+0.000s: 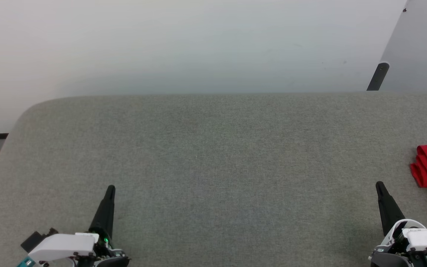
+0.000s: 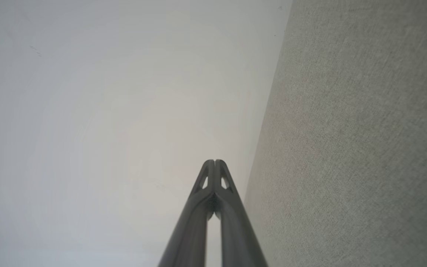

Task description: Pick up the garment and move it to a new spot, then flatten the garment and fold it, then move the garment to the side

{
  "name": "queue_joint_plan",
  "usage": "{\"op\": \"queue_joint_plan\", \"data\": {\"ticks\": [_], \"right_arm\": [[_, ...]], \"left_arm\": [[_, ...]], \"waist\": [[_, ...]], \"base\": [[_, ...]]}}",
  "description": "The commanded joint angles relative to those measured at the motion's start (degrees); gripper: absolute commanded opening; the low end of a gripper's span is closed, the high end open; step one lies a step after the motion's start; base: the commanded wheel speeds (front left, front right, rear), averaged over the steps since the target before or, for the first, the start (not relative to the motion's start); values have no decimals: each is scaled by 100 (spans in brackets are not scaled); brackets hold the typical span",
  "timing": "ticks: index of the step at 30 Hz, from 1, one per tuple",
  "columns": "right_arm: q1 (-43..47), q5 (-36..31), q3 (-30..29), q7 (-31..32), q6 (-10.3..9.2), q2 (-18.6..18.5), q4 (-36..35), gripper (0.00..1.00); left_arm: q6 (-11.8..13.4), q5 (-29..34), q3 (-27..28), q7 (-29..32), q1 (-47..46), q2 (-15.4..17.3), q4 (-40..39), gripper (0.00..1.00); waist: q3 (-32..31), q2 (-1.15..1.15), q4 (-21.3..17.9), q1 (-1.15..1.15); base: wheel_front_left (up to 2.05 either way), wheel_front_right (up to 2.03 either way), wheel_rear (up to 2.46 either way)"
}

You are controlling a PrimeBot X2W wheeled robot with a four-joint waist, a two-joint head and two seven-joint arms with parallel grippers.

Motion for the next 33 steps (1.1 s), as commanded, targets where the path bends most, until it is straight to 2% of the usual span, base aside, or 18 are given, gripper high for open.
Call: {"op": "queue_joint_plan", "data": {"ticks": [1,6,33], "right_arm": [[-81,102,-11,36,-2,3,8,0],[-118,288,-24,89,-2,8,39,0],[-124,231,-72,119,-2,36,40,0]], "left_arm": [[6,-93,20,28,-67,-22,16,0],[6,-224,35,80,-115,-64,46,0],[6,-191,52,92,-116,-74,44,0]], "waist": [[0,0,-2,0],[0,0,-12,0],[0,0,-13,0]], "base": [[0,0,0],[0,0,0],[0,0,0]]}}
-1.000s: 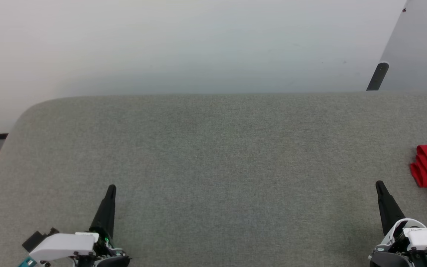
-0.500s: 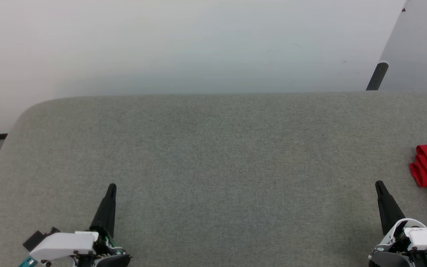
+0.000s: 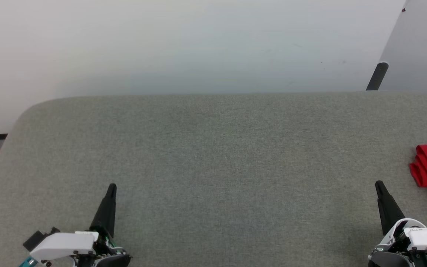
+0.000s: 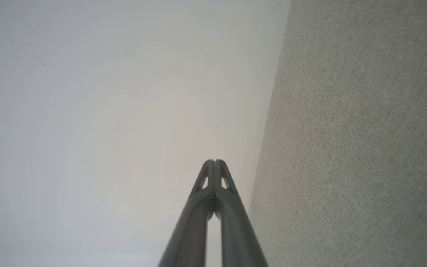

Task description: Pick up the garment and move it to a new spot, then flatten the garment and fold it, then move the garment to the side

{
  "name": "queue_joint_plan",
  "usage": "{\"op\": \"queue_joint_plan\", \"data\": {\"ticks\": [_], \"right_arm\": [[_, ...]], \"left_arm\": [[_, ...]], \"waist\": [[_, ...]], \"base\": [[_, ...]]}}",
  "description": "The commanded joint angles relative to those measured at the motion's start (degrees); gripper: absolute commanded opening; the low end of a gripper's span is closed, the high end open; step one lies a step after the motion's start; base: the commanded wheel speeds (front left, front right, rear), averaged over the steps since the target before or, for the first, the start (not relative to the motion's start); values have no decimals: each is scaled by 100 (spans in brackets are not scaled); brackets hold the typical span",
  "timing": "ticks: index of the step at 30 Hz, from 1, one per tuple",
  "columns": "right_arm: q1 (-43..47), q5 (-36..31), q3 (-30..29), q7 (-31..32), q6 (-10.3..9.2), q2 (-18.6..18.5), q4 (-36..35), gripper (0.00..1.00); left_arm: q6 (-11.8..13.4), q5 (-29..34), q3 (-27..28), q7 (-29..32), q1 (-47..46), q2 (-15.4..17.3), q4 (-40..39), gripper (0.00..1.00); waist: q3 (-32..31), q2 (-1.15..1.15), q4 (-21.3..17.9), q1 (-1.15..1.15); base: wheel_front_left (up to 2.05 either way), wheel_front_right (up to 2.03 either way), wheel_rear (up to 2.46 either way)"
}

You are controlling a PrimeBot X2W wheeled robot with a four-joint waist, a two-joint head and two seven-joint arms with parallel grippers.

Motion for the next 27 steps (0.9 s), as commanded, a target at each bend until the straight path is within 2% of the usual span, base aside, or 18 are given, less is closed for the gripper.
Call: {"op": "queue_joint_plan", "data": {"ticks": [1,27], "right_arm": [[-90,3,-18,21,-2,-2,6,0],[-59,-34,-51,46,-2,21,8,0]], "left_arm": [[6,8,18,14,-57,-11,9,0],[6,25,31,26,-58,-21,9,0]], "waist": [[0,0,0,0],[0,0,0,0]], "base": [[0,0,0],[0,0,0]]}}
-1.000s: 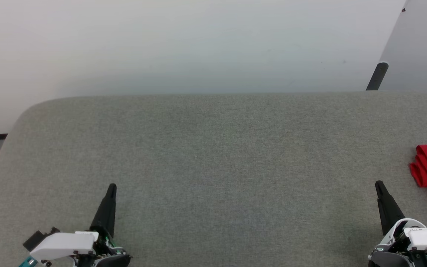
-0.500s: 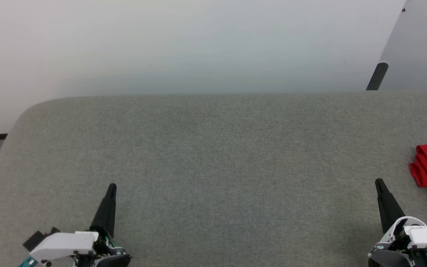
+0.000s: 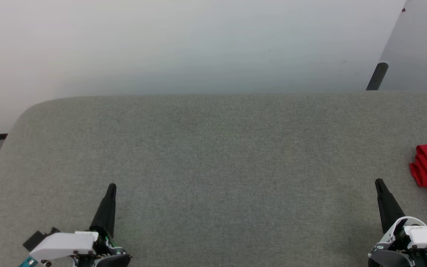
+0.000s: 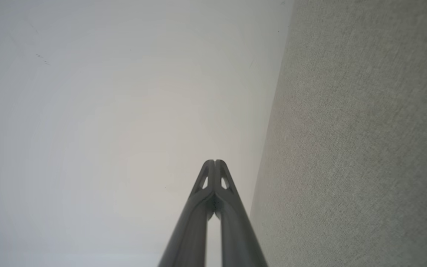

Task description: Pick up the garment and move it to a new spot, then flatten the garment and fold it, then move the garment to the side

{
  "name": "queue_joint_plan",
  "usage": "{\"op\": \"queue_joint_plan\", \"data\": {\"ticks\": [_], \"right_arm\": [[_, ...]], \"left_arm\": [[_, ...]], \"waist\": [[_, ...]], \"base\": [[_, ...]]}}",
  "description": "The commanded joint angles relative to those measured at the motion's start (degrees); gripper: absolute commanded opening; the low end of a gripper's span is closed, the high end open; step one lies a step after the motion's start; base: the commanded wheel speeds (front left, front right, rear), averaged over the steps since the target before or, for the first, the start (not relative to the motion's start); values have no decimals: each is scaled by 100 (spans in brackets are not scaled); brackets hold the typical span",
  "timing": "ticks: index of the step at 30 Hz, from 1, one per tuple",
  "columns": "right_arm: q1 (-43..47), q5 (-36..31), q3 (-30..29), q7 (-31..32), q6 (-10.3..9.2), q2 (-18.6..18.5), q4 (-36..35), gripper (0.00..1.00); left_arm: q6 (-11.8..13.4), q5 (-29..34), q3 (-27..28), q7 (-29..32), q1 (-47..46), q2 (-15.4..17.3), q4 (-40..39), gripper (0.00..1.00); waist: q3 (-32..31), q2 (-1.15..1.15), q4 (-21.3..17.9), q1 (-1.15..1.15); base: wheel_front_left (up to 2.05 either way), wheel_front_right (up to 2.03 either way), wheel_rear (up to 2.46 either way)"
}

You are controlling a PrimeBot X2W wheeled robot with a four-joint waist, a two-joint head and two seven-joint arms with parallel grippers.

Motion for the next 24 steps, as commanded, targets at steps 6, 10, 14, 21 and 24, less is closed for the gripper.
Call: {"op": "queue_joint_plan", "data": {"ticks": [6,10,14,21,24], "right_arm": [[-15,-25,-25,14,-2,4,6,0],[-16,-26,-28,16,-2,7,6,0],[-16,-31,-31,22,-2,10,7,0],[-18,-36,-36,29,-2,16,7,0],[-18,-39,-39,32,-2,18,7,0]], "left_arm": [[6,25,22,10,-58,-13,9,0],[6,24,22,12,-58,-14,9,0],[6,25,24,14,-58,-15,9,0],[6,27,26,16,-58,-17,9,0],[6,29,27,18,-59,-17,9,0]], "waist": [[0,0,0,0],[0,0,0,0],[0,0,0,0],[0,0,0,0],[0,0,0,0]], "base": [[0,0,0],[0,0,0],[0,0,0],[0,0,0],[0,0,0]]}}
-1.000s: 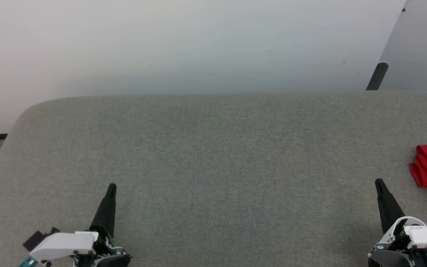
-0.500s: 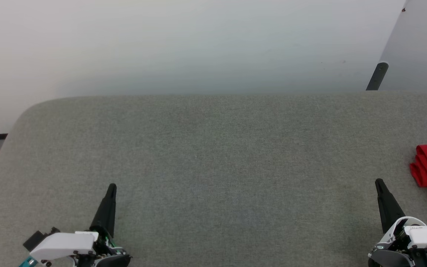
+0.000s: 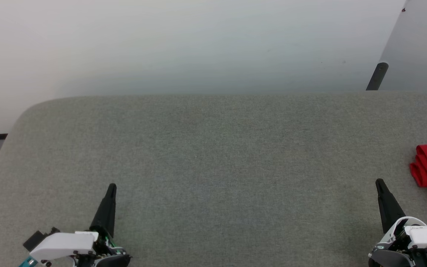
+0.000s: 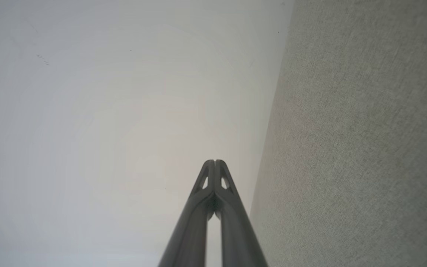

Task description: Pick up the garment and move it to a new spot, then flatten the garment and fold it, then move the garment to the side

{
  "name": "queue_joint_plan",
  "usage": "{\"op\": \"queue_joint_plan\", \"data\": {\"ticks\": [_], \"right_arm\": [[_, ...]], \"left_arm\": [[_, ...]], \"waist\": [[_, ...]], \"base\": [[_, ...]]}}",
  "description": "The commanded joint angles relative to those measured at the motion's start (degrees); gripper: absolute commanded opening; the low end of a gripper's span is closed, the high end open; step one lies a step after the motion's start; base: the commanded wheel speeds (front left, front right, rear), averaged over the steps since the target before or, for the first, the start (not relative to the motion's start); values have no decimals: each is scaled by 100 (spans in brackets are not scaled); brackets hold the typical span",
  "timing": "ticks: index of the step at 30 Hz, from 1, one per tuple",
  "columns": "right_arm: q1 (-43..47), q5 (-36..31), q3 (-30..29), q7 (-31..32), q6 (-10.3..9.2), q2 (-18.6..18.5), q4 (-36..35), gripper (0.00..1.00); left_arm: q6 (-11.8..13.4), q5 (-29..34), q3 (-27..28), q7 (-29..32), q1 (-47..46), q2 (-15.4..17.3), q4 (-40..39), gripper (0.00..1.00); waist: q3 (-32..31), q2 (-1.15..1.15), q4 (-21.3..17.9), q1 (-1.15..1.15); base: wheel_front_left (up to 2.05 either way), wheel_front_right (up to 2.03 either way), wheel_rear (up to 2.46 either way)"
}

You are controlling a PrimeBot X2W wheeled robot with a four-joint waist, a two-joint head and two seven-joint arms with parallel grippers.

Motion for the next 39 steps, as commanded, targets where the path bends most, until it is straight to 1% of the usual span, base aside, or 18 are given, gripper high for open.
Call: {"op": "queue_joint_plan", "data": {"ticks": [1,39], "right_arm": [[-18,-20,-16,26,-2,8,8,0],[-22,-42,-39,40,-2,25,8,0]], "left_arm": [[6,21,19,3,-58,-13,9,0],[6,32,27,13,-59,-17,9,0]], "waist": [[0,0,0,0],[0,0,0,0]], "base": [[0,0,0],[0,0,0]]}}
